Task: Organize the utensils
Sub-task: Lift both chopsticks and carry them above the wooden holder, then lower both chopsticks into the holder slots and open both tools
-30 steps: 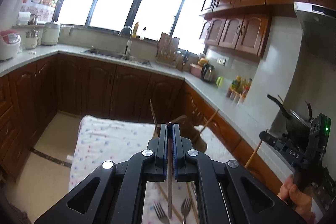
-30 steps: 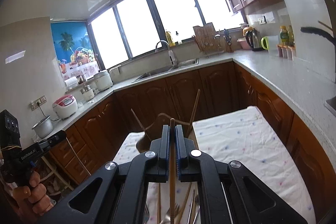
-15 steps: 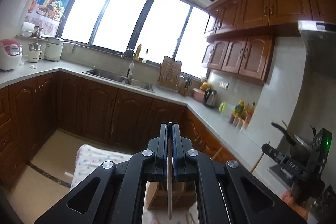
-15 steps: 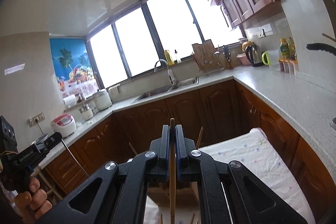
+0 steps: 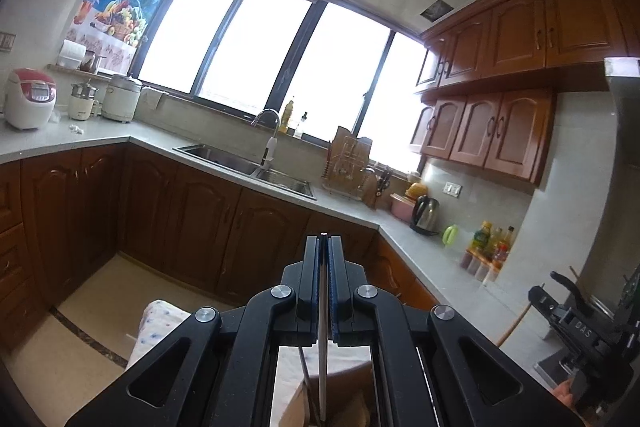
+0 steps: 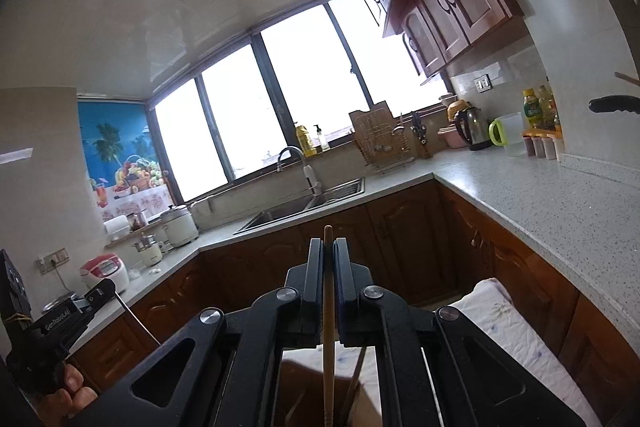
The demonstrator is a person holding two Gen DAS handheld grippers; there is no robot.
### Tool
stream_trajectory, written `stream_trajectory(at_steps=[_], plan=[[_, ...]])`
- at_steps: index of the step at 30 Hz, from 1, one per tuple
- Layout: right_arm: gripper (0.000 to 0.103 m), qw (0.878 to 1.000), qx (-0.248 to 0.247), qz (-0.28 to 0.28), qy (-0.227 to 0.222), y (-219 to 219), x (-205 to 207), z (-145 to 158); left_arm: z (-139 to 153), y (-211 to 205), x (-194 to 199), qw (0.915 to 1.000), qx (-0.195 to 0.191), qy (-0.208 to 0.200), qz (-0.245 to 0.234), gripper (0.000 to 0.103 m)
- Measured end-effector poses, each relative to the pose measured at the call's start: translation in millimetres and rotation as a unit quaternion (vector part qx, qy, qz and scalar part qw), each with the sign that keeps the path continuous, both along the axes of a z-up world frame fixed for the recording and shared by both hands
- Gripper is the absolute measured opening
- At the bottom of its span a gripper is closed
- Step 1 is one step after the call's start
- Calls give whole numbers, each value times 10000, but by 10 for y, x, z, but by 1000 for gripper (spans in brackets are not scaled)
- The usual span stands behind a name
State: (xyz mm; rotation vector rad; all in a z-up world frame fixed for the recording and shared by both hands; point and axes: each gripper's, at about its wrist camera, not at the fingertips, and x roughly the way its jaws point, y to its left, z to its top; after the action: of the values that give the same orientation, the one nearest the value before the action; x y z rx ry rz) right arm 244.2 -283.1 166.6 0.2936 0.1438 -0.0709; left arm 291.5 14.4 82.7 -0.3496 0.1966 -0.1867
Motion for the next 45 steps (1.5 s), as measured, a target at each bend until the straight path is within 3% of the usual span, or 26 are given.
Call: stream_trajectory(at_steps=[13,17,21,33,37,39,40,42,45], plan=[[5,9996,224,-92,107,-113,277,-688,-679,-403,545,9992,134,372,0,2],[5,9992,293,-95,250,-104,301,-858,-771,-444,647,9981,249,562,-45,2],[5,9989,271,-11,391,-73,324,-928,-747,-434,739,9963,319,775,-162,3],[6,9975,228,95,663,-50,401,-913,-517,-175,699,9954,405,822,-280,4],[13,9964,370,165,741,-104,416,-909,-515,-151,717,9949,393,874,-309,3],[22,9959,437,158,775,-133,418,-910,-526,-146,721,9943,400,934,-317,6],[27,9956,498,186,777,-152,417,-913,-548,-158,704,9942,396,949,-310,8],[49,9951,626,239,731,-190,396,-914,-526,-138,713,9941,382,972,-296,20],[54,9941,769,297,698,-234,359,-909,-508,-161,708,9941,398,982,-237,30]])
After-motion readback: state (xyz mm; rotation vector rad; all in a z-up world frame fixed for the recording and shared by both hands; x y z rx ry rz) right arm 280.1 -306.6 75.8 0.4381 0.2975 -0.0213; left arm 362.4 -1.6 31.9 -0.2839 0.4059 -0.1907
